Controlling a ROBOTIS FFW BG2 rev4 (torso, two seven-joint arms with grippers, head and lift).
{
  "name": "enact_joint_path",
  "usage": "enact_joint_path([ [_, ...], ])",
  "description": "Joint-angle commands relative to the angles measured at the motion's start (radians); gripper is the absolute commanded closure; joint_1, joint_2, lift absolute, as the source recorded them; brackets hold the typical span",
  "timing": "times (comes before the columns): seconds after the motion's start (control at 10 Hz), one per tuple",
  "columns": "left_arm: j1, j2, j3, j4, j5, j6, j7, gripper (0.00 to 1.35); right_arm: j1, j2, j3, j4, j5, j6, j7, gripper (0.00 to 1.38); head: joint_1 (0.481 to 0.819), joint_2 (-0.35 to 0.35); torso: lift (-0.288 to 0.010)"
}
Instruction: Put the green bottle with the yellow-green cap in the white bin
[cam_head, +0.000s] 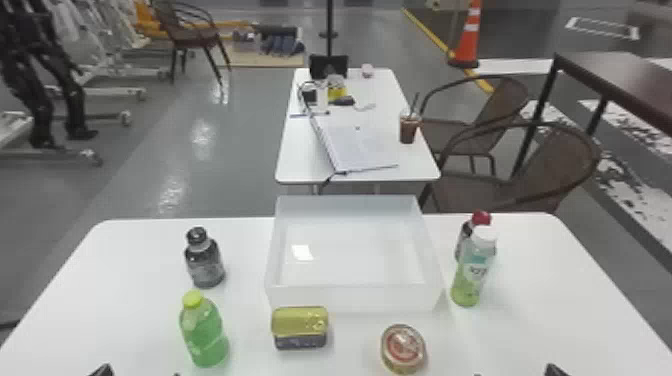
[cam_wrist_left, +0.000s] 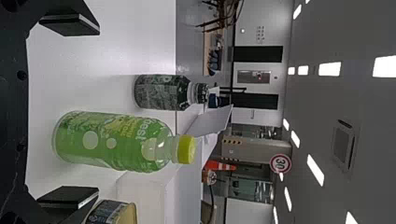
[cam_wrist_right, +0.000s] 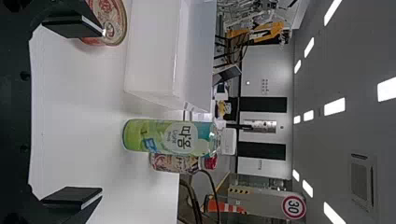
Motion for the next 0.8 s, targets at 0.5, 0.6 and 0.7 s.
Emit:
enact_joint_path([
  [0.5, -0.01, -0.003, -0.018, 0.008, 0.015, 0.009, -0.006, 0.1, 0.0, 0.0, 0.0, -0.001, 0.002, 0.0, 0.0, 0.1, 0.549, 0.0, -0.1],
  [0.6, -0.027, -0.003, -0.026, 0.02, 0.019, 0.018, -0.028, 0.09, 0.0, 0.002, 0.0, 0.001, 0.001, 0.0, 0.0, 0.1, 0.549, 0.0, -0.1],
  [0.7, -0.056, -0.003, -0.038, 0.043, 0.027, 0.035, -0.063, 0.09, 0.0, 0.002, 0.0, 0.002, -0.001, 0.0, 0.0, 0.1, 0.549, 0.0, -0.1],
])
